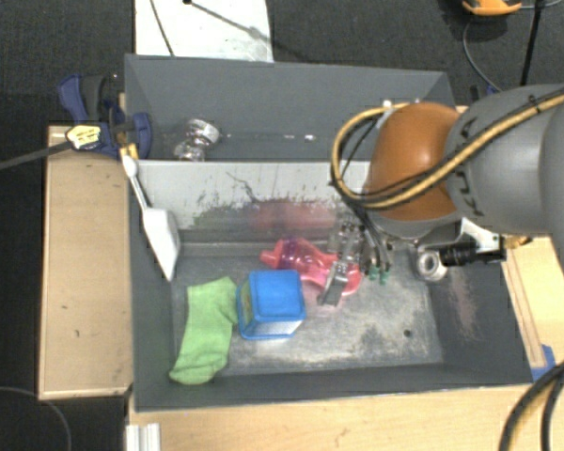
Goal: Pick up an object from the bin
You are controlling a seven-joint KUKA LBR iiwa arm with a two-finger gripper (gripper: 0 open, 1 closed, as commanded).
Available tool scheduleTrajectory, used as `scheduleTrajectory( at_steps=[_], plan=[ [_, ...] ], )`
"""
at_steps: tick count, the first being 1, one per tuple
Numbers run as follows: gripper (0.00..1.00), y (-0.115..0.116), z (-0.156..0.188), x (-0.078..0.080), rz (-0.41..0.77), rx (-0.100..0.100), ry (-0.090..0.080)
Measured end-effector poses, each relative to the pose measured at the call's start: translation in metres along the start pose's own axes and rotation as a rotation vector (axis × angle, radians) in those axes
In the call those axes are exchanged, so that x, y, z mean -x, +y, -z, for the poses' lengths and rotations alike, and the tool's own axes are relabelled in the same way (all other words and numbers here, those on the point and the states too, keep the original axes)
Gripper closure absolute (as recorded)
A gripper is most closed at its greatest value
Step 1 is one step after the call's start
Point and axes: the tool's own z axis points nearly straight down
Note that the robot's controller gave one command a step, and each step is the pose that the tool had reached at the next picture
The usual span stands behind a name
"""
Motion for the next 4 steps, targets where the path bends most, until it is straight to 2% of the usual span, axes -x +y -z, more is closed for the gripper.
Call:
scheduleTrajectory(
  at_steps=[1, 2, 4],
  plan=[
    [0.0, 0.007, -0.066, 0.006, -0.086, 0.001, -0.002],
    [1.0, 0.004, -0.068, -0.004, -0.3, -0.003, 0.005],
    [1.0, 0.004, -0.065, -0.005, -0.299, -0.003, 0.006]
  ],
)
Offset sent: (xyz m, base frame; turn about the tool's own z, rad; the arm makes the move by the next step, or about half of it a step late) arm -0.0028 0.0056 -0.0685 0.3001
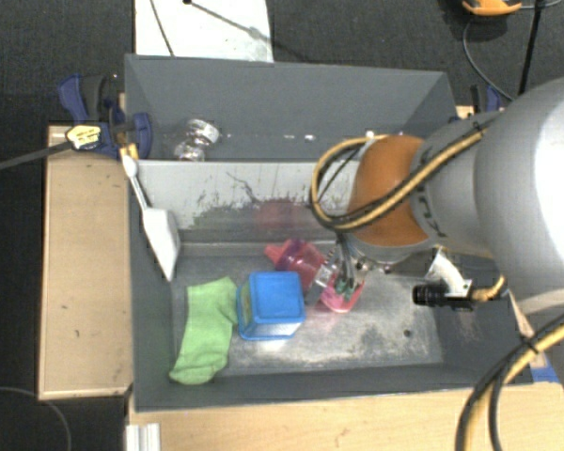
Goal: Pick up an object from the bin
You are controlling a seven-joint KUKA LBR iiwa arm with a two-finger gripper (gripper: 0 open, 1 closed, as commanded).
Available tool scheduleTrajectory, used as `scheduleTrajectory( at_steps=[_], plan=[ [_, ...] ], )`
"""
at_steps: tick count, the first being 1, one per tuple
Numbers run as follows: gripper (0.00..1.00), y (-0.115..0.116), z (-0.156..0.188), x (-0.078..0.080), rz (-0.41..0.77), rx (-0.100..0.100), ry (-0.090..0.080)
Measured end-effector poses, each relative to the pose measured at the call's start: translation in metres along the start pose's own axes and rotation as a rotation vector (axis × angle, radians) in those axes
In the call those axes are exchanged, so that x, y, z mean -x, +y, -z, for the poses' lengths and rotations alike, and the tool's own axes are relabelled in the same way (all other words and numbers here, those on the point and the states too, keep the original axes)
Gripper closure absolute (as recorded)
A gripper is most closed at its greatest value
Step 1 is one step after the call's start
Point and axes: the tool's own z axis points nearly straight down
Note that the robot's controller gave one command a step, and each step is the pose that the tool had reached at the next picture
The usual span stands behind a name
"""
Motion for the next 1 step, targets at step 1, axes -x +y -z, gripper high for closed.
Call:
scheduleTrajectory(
  at_steps=[1],
  plan=[
    [1.0, -0.0015, 0.0214, -0.0016, 0.002, -0.005, 0.005]
  ],
)
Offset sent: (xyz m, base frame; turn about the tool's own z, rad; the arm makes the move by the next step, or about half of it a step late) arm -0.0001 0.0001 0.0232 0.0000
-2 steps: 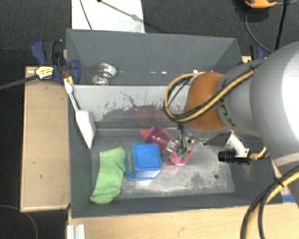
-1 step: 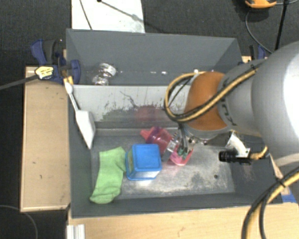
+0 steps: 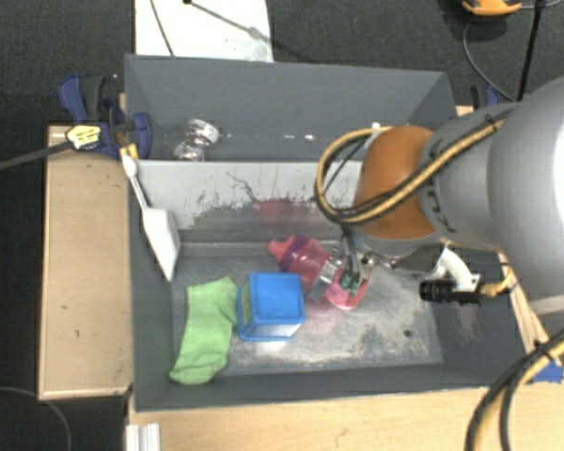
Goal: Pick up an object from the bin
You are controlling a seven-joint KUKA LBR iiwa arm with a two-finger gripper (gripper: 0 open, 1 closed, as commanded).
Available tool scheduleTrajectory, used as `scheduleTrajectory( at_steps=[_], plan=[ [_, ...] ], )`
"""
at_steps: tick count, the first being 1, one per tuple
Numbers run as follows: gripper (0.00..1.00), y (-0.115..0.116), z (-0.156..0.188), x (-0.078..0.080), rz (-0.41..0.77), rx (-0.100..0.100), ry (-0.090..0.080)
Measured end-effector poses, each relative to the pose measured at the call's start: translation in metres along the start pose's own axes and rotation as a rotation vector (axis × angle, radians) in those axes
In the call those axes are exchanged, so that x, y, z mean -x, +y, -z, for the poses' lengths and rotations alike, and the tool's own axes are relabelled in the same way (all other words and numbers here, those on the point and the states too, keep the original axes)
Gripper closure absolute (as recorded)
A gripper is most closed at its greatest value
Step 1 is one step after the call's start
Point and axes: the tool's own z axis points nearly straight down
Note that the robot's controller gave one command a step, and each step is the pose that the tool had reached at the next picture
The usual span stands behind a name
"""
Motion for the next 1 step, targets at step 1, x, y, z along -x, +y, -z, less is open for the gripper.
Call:
scheduleTrajectory(
  at_steps=[1],
  plan=[
    [1.0, 0.0008, 0.0238, 0.001, 0.0, 0.003, -0.004]
  ],
)
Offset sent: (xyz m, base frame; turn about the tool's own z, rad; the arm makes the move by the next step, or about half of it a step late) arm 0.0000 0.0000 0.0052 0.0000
